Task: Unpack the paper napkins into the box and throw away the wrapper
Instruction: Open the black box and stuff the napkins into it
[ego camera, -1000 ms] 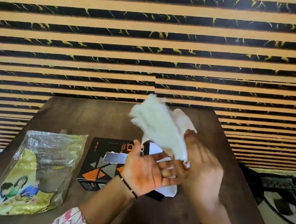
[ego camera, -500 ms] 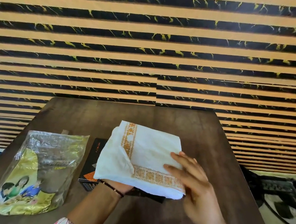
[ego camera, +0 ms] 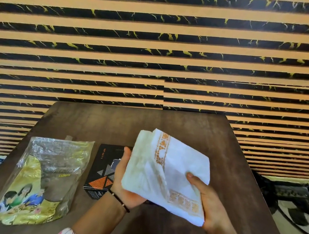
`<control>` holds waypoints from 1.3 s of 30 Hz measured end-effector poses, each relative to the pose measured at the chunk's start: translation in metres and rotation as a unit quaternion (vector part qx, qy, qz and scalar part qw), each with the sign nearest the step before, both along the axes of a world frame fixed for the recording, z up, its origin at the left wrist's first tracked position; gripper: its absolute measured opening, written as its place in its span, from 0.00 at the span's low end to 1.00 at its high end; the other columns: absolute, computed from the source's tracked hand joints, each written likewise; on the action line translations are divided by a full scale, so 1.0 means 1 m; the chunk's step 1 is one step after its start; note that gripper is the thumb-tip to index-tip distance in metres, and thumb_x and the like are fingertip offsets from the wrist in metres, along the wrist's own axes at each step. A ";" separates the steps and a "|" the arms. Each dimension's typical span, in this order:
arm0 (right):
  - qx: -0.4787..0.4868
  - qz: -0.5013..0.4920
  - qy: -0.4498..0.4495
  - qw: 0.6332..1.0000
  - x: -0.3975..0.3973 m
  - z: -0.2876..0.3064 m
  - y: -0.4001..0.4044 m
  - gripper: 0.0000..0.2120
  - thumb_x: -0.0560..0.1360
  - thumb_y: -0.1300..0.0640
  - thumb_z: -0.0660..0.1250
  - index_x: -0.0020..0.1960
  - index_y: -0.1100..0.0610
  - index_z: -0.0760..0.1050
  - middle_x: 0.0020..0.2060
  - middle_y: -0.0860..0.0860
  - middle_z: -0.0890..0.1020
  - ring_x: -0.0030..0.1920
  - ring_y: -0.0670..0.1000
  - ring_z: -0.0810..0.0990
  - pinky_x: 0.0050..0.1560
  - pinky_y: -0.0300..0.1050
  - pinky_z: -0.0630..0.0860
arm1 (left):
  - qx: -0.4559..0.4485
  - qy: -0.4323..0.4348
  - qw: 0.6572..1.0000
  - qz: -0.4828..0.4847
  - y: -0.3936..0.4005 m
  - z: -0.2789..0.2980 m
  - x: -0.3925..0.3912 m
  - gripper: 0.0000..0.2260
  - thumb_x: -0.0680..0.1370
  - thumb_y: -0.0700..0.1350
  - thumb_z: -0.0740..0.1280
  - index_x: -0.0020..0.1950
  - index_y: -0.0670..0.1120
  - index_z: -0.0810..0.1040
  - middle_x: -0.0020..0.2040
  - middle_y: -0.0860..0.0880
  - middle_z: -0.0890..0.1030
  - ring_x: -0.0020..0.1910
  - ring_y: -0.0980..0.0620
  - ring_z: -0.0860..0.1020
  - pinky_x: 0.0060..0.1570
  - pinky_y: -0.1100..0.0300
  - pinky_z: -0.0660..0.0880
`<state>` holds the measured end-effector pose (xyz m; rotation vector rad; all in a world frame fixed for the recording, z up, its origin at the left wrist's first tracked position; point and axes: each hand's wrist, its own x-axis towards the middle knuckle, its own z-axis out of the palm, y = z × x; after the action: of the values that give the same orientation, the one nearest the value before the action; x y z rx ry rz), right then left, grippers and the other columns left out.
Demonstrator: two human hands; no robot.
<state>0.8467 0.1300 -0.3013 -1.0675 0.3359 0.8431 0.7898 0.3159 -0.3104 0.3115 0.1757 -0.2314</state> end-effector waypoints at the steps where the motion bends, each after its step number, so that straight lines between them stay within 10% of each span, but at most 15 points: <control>1: -0.009 -0.009 -0.010 1.000 0.003 0.001 -0.003 0.27 0.63 0.55 0.74 0.60 0.64 0.76 0.54 0.68 0.80 0.53 0.69 0.79 0.48 0.61 0.78 | 0.013 -0.007 1.000 -0.018 -0.002 0.005 -0.001 0.32 0.71 0.68 0.60 0.65 0.46 0.75 0.63 0.41 0.77 0.63 0.39 0.74 0.64 0.41 0.68; 11: -0.089 -0.018 -0.180 0.979 0.015 0.009 -0.022 0.10 0.73 0.57 0.68 0.53 0.57 0.79 0.45 0.58 0.86 0.44 0.59 0.85 0.42 0.52 0.81 | 0.260 0.107 0.958 -0.055 0.006 0.013 0.004 0.31 0.69 0.66 0.60 0.64 0.48 0.75 0.63 0.43 0.78 0.62 0.42 0.76 0.62 0.42 0.71; 21: -0.292 0.033 -0.384 0.875 0.001 0.008 -0.007 0.12 0.74 0.52 0.67 0.57 0.51 0.73 0.49 0.47 0.83 0.48 0.49 0.83 0.48 0.49 0.81 | 0.522 0.073 0.842 -0.112 -0.006 0.012 0.009 0.23 0.66 0.53 0.75 0.58 0.46 0.79 0.56 0.48 0.83 0.56 0.51 0.80 0.63 0.51 0.72; 25: -0.098 0.015 -0.266 0.959 0.003 0.016 -0.021 0.13 0.71 0.56 0.68 0.55 0.54 0.76 0.47 0.53 0.86 0.46 0.55 0.85 0.40 0.48 0.82 | 0.546 0.059 0.833 -0.067 -0.009 0.012 0.010 0.19 0.64 0.38 0.71 0.55 0.43 0.77 0.53 0.44 0.84 0.52 0.46 0.82 0.56 0.51 0.77; 28: 0.041 0.032 -0.157 0.986 0.012 0.017 -0.039 0.31 0.55 0.50 0.80 0.55 0.57 0.77 0.49 0.59 0.85 0.47 0.60 0.84 0.39 0.53 0.82 | 0.512 0.041 0.854 -0.086 -0.007 0.017 0.011 0.24 0.64 0.36 0.68 0.59 0.45 0.70 0.55 0.45 0.82 0.53 0.45 0.81 0.55 0.48 0.77; 39: 0.059 0.034 -0.146 0.987 0.021 0.011 -0.057 0.46 0.40 0.54 0.85 0.57 0.59 0.75 0.45 0.58 0.85 0.43 0.58 0.85 0.37 0.50 0.81 | 0.486 -0.039 0.867 -0.105 -0.012 0.035 0.013 0.34 0.61 0.30 0.60 0.67 0.47 0.67 0.62 0.38 0.75 0.62 0.36 0.73 0.61 0.37 0.69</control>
<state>0.8681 0.0733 -0.2904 -1.0794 0.0036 0.7441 0.8032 0.3035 -0.2758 1.3543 0.1673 -0.3345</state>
